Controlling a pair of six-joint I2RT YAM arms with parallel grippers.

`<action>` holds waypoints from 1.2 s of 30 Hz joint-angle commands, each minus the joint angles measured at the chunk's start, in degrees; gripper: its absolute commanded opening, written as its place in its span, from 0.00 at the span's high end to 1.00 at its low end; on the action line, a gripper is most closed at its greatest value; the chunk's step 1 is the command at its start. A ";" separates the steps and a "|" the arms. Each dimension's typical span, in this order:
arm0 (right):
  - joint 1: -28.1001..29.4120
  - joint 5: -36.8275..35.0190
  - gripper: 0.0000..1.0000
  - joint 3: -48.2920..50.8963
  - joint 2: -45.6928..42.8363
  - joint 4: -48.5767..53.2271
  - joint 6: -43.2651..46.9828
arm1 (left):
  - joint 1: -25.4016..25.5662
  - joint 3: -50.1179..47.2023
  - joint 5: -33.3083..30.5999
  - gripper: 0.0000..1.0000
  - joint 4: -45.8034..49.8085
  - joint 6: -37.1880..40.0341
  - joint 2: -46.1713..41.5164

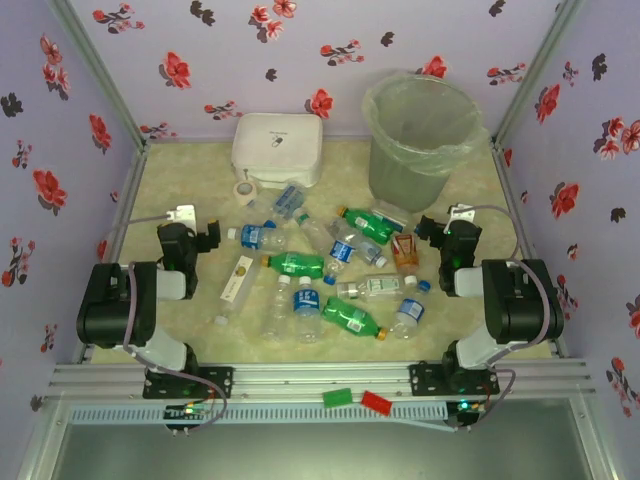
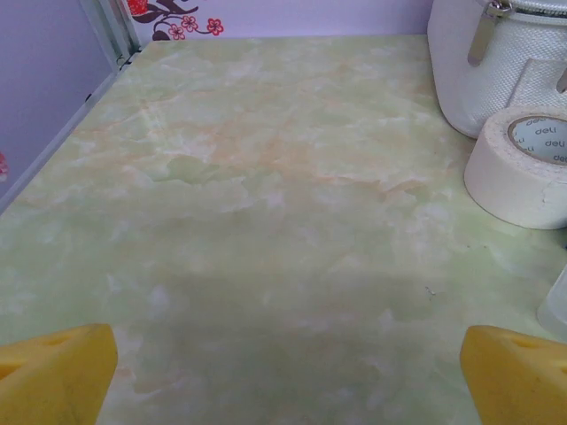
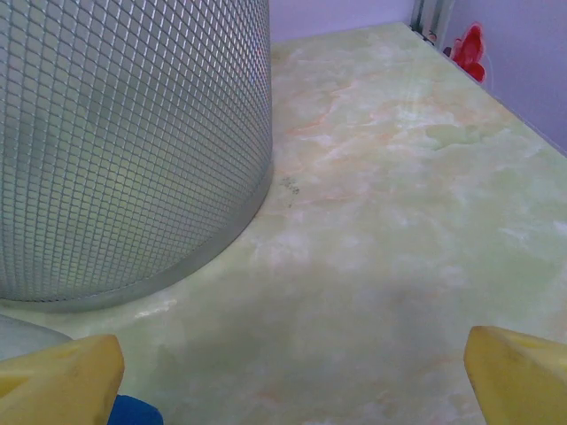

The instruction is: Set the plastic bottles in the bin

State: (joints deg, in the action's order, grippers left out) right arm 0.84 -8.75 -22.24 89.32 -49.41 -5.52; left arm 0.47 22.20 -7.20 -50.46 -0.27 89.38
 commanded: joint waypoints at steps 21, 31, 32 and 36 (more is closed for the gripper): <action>-0.31 1.04 0.01 -0.70 0.23 -0.16 0.69 | -0.47 0.74 1.12 0.00 0.11 -0.51 -0.79; -0.06 -1.30 0.01 0.35 -0.38 -1.80 0.70 | -0.47 0.74 0.92 0.00 0.05 -0.34 -0.72; 0.14 -1.61 0.01 0.67 -0.93 -2.20 0.75 | -0.35 0.74 0.08 0.00 -0.07 -0.40 -0.83; 0.98 -3.02 0.01 0.61 -8.27 4.39 1.34 | 1.51 4.90 -5.92 0.00 12.23 -0.32 -7.30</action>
State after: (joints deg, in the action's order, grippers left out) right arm 1.23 -9.52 -21.63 85.69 -47.20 -5.41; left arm 0.93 23.18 -8.88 -45.58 -0.30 87.05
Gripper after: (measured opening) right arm 0.993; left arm 0.998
